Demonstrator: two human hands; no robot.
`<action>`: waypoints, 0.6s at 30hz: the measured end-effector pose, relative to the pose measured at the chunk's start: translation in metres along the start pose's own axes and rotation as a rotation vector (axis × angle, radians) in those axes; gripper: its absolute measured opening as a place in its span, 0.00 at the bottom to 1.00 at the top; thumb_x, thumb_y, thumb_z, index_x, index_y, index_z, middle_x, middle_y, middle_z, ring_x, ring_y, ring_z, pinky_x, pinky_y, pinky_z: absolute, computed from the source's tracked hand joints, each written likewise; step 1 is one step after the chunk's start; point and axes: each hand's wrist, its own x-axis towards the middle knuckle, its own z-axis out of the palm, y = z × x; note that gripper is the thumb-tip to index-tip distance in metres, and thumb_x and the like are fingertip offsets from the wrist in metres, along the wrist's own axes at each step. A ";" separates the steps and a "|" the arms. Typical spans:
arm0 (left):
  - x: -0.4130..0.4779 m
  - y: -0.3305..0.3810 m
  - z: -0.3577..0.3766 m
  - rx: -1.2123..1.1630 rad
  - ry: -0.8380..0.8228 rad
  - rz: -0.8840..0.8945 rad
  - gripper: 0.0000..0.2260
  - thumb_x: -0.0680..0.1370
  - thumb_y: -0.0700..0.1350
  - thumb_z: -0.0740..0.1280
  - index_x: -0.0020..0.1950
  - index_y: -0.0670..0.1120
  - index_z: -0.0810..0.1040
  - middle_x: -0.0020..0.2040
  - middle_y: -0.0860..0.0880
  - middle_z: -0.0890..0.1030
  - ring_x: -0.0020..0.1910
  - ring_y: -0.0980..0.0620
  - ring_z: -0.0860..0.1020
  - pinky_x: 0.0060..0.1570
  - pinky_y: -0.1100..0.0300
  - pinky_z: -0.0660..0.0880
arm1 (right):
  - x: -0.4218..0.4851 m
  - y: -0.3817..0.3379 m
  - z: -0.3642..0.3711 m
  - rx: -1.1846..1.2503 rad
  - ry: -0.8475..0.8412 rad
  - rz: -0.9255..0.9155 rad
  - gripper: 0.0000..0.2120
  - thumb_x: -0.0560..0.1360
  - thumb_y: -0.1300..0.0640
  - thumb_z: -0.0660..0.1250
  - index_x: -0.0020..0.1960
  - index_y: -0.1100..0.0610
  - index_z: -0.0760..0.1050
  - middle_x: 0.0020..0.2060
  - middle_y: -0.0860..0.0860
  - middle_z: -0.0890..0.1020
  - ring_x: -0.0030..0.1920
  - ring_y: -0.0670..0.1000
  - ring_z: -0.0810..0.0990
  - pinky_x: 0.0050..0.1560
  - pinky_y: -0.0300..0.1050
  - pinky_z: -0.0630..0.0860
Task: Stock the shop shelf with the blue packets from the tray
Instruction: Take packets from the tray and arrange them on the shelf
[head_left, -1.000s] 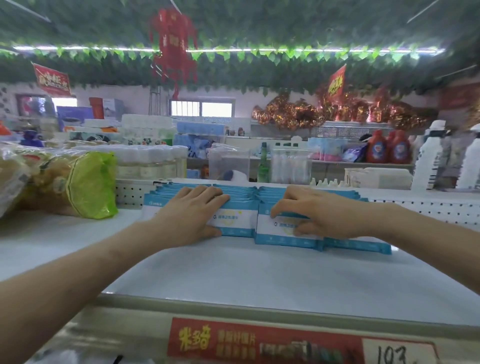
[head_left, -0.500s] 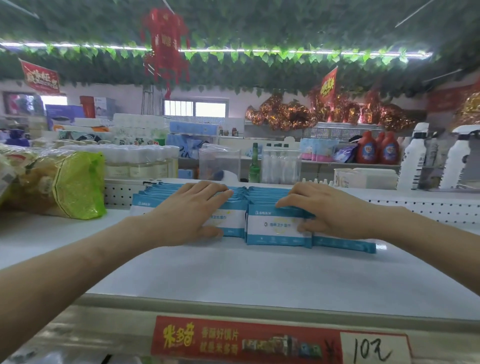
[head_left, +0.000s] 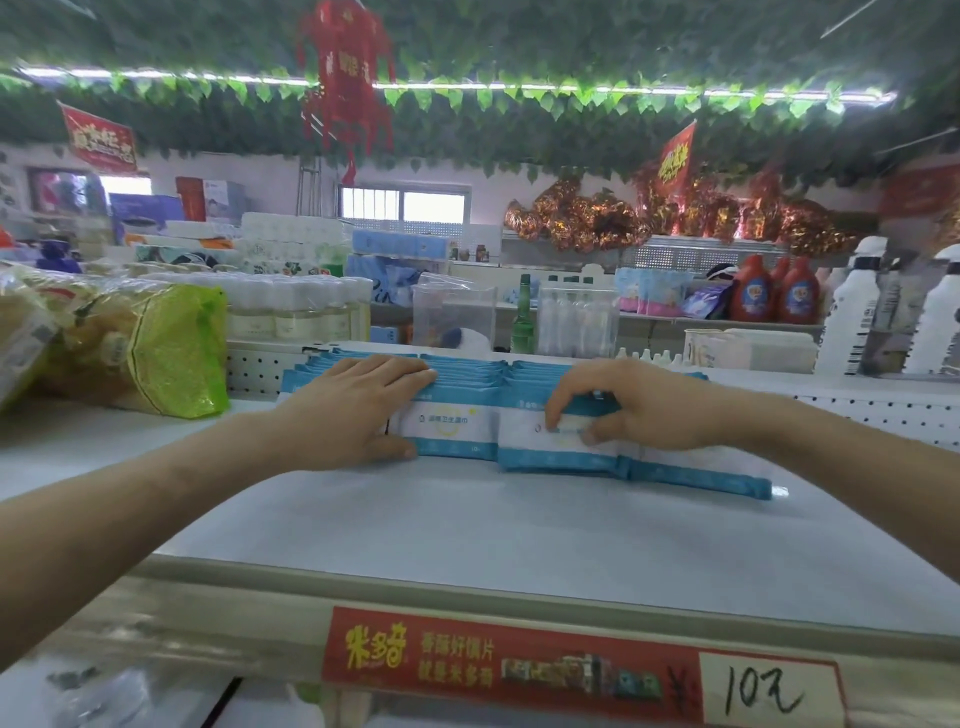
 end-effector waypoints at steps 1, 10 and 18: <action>-0.003 -0.005 -0.001 0.000 -0.015 -0.013 0.40 0.78 0.70 0.61 0.84 0.53 0.52 0.81 0.54 0.58 0.79 0.51 0.58 0.79 0.50 0.56 | 0.008 -0.007 -0.003 0.043 0.008 -0.004 0.17 0.78 0.58 0.72 0.56 0.35 0.78 0.60 0.36 0.76 0.58 0.38 0.76 0.57 0.35 0.73; -0.028 -0.036 -0.029 -0.284 -0.073 -0.089 0.47 0.72 0.76 0.62 0.84 0.56 0.51 0.82 0.55 0.56 0.80 0.51 0.57 0.77 0.52 0.57 | 0.086 -0.048 0.030 -0.021 0.025 -0.164 0.19 0.78 0.60 0.71 0.61 0.39 0.79 0.57 0.42 0.75 0.57 0.44 0.76 0.62 0.45 0.74; 0.003 -0.008 -0.002 -0.134 -0.141 -0.023 0.46 0.75 0.69 0.67 0.84 0.51 0.49 0.83 0.51 0.55 0.81 0.48 0.57 0.79 0.48 0.56 | 0.088 -0.044 0.049 -0.279 0.177 -0.228 0.25 0.78 0.54 0.70 0.72 0.39 0.71 0.58 0.47 0.73 0.57 0.50 0.71 0.60 0.57 0.71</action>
